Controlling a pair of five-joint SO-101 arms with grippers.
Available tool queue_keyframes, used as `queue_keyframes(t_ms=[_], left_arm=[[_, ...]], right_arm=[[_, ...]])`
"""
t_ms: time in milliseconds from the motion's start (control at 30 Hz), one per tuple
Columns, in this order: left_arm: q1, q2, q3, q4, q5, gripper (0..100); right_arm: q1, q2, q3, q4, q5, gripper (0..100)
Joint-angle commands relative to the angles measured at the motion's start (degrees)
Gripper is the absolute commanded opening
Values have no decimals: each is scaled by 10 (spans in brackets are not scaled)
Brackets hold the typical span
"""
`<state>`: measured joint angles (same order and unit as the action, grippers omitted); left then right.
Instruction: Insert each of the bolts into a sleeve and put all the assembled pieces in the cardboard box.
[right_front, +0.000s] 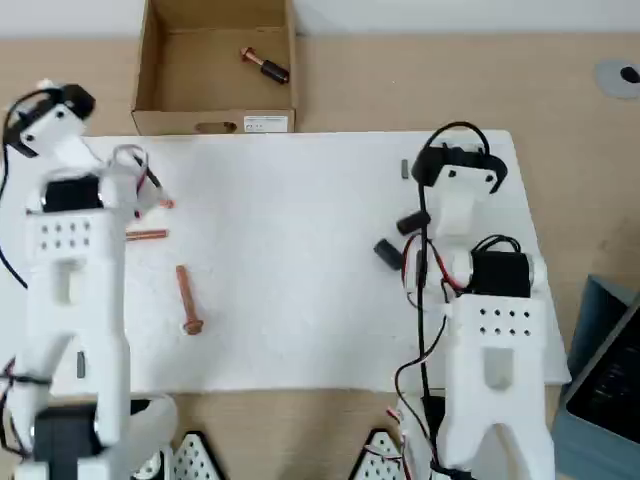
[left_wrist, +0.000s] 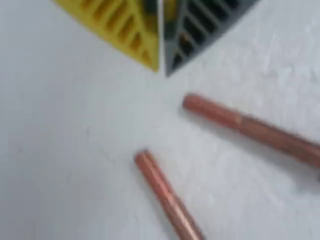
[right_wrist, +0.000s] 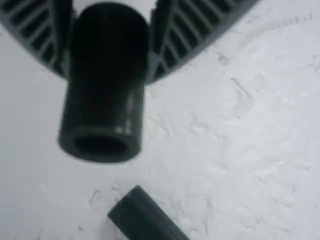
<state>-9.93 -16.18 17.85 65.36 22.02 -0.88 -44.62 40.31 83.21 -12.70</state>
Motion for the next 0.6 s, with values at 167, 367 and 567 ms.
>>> queue_keyframes(t_ms=[167, 367, 567], left_arm=[[-43, 166, -197, 52, 29, 2], [-43, 305, -334, 139, 56, 6], [-47, 428, -491, 204, 79, 47]], right_arm=[[34, -16, -1, -19, -4, 9], [45, -16, 0, -27, -4, 9], [45, -16, 0, -32, -4, 9]])
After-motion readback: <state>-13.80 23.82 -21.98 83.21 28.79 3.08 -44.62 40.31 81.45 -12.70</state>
